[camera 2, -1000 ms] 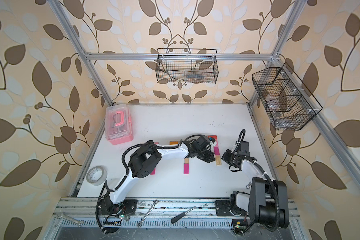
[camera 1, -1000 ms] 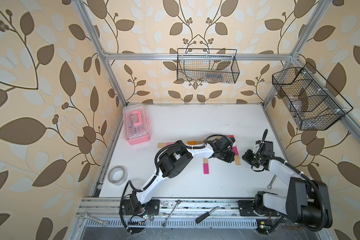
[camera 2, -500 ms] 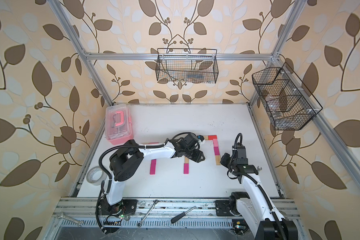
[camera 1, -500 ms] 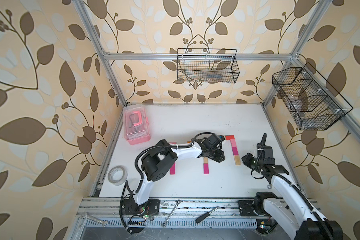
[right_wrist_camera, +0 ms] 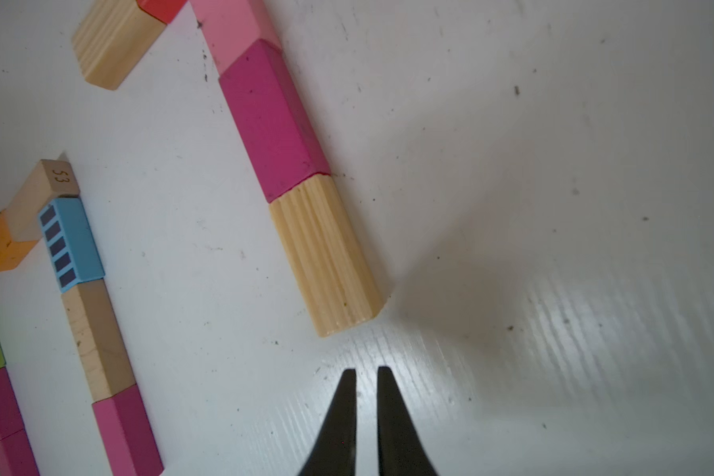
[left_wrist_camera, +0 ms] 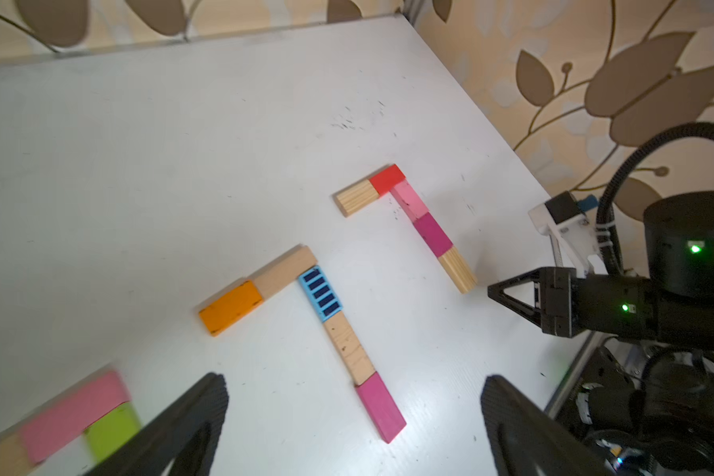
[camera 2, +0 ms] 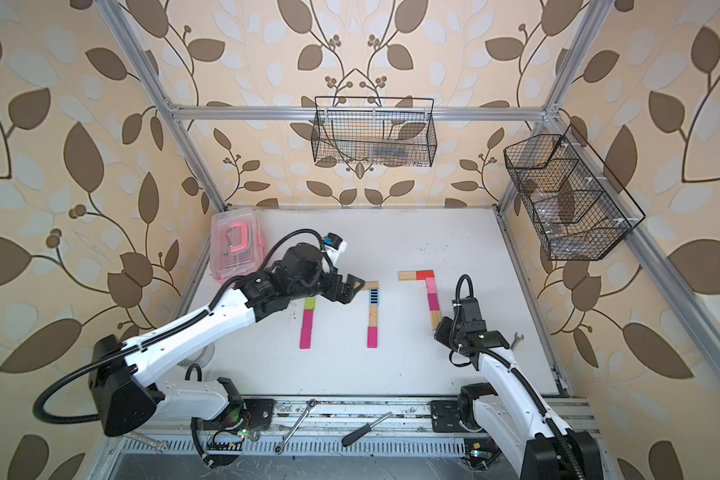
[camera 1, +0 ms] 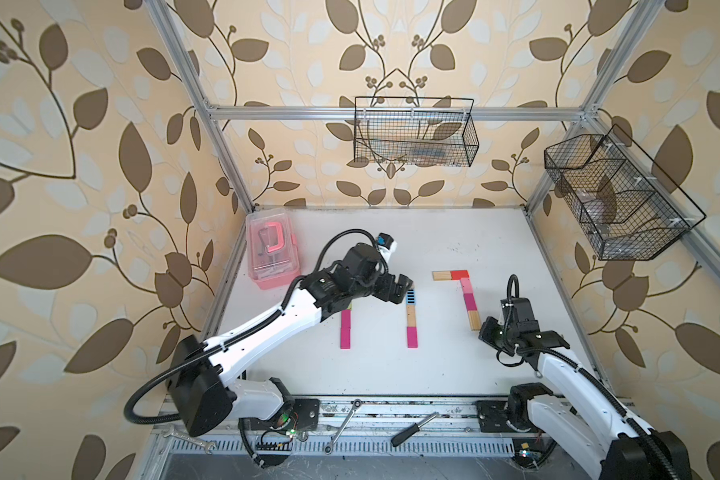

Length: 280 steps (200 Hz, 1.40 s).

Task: Assemble the number 7 with building blocks
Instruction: Adjust the building block at the center of the board.

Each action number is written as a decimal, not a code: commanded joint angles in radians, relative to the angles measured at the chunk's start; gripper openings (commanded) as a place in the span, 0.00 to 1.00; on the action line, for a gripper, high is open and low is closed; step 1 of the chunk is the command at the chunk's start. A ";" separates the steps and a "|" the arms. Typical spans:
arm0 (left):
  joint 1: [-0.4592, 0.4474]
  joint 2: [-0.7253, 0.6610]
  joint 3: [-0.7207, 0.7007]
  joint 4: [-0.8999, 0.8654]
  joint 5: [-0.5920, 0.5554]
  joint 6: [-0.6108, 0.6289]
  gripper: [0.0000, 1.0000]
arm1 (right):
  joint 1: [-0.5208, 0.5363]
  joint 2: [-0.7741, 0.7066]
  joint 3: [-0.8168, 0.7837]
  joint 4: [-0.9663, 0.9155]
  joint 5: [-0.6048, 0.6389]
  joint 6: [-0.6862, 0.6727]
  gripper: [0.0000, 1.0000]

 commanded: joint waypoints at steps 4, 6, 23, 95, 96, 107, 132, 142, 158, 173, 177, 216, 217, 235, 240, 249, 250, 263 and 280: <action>0.004 -0.078 -0.042 -0.071 -0.117 0.046 0.99 | 0.009 0.034 -0.021 0.030 0.015 0.006 0.10; 0.004 -0.082 -0.044 -0.071 -0.120 0.046 0.99 | 0.009 0.038 -0.021 0.034 0.015 0.006 0.10; 0.004 -0.103 -0.054 -0.068 -0.131 0.048 0.99 | 0.011 0.060 -0.024 0.056 0.023 0.005 0.07; 0.004 -0.102 -0.050 -0.083 -0.148 0.056 0.99 | 0.004 0.154 -0.029 0.147 0.011 -0.017 0.02; 0.004 -0.102 -0.050 -0.083 -0.148 0.056 0.99 | 0.003 0.154 -0.029 0.147 0.012 -0.017 0.02; 0.004 -0.102 -0.050 -0.081 -0.148 0.056 0.99 | 0.004 0.157 -0.028 0.148 0.015 -0.019 0.02; 0.004 -0.094 -0.048 -0.082 -0.149 0.057 0.99 | -0.002 0.178 -0.025 0.163 0.019 -0.024 0.02; 0.004 -0.091 -0.049 -0.079 -0.148 0.057 0.99 | -0.002 0.187 -0.025 0.173 0.014 -0.025 0.02; 0.004 -0.086 -0.048 -0.080 -0.147 0.057 0.99 | -0.003 0.200 -0.025 0.185 0.012 -0.025 0.02; 0.004 -0.083 -0.049 -0.080 -0.147 0.057 0.99 | -0.002 0.208 -0.025 0.190 0.014 -0.027 0.02; 0.004 -0.083 -0.049 -0.079 -0.148 0.057 0.99 | -0.002 0.209 -0.024 0.190 0.013 -0.027 0.02; 0.004 -0.081 -0.051 -0.077 -0.154 0.059 0.99 | -0.002 0.194 -0.020 0.174 0.014 -0.025 0.02; 0.004 -0.081 -0.051 -0.076 -0.154 0.059 0.99 | -0.002 0.192 -0.020 0.173 0.015 -0.024 0.02; 0.004 -0.062 -0.050 -0.067 -0.142 0.056 0.99 | -0.001 0.160 -0.010 0.143 0.020 -0.025 0.02; 0.004 -0.052 -0.048 -0.067 -0.133 0.055 0.99 | -0.002 0.148 -0.006 0.129 0.023 -0.025 0.02; 0.004 -0.032 -0.042 -0.060 -0.113 0.049 0.99 | -0.001 0.124 0.005 0.106 0.025 -0.025 0.03; 0.004 -0.029 -0.042 -0.059 -0.111 0.048 0.99 | -0.002 0.120 0.006 0.103 0.026 -0.025 0.03; 0.004 0.003 -0.040 -0.029 -0.060 0.038 0.99 | -0.002 0.085 0.029 0.063 0.031 -0.028 0.04; 0.004 0.064 -0.030 0.022 0.021 0.023 0.99 | -0.008 0.046 0.063 0.024 0.034 -0.036 0.05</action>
